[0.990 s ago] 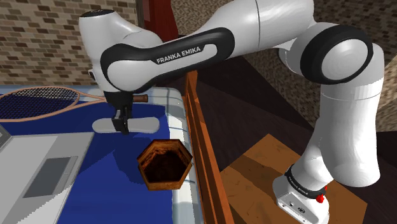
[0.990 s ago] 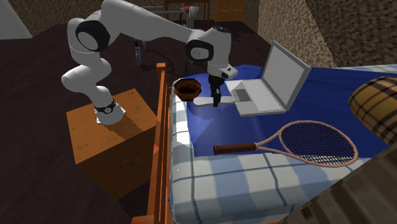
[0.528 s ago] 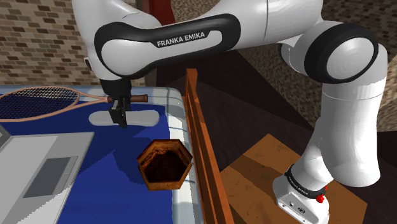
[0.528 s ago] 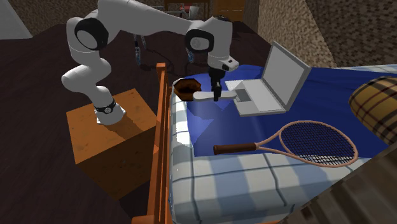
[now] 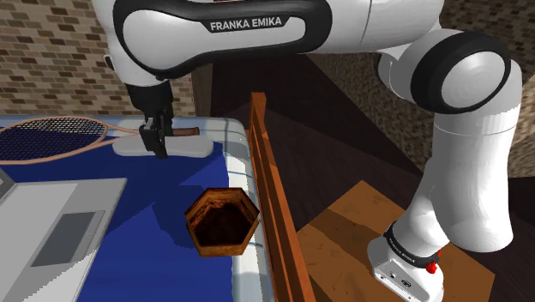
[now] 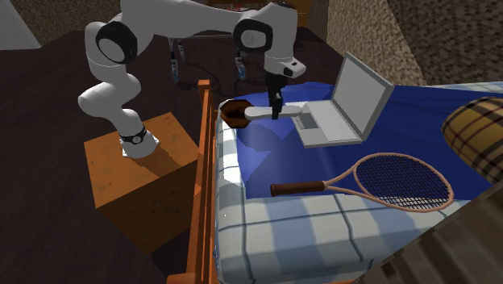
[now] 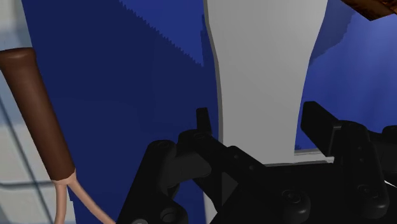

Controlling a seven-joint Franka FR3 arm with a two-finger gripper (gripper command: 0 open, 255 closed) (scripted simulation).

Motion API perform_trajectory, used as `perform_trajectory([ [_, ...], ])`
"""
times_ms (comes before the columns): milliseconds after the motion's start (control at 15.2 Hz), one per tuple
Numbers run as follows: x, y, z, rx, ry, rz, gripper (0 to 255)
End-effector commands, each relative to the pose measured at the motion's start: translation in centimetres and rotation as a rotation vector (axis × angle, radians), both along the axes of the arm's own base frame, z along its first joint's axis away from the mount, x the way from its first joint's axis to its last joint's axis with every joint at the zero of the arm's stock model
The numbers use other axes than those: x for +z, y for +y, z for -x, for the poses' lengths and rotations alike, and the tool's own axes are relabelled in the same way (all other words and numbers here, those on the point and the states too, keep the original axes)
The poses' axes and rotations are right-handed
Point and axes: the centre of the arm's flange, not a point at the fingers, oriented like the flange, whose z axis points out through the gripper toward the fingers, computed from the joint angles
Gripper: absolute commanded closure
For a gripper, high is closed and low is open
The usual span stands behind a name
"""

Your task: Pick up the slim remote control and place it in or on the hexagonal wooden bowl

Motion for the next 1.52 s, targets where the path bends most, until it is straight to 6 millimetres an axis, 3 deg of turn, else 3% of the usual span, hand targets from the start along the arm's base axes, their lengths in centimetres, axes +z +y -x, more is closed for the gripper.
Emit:
perform_trajectory([
  [0,1.1,-0.1,0.0,0.000,0.000,0.000,255],
  [66,1.2,-0.1,0.0,0.000,0.000,0.000,255],
  [1056,1.8,-3.9,19.8,0.000,0.000,0.000,255],
  [1452,-1.4,-3.9,19.8,0.000,0.000,0.000,255],
])
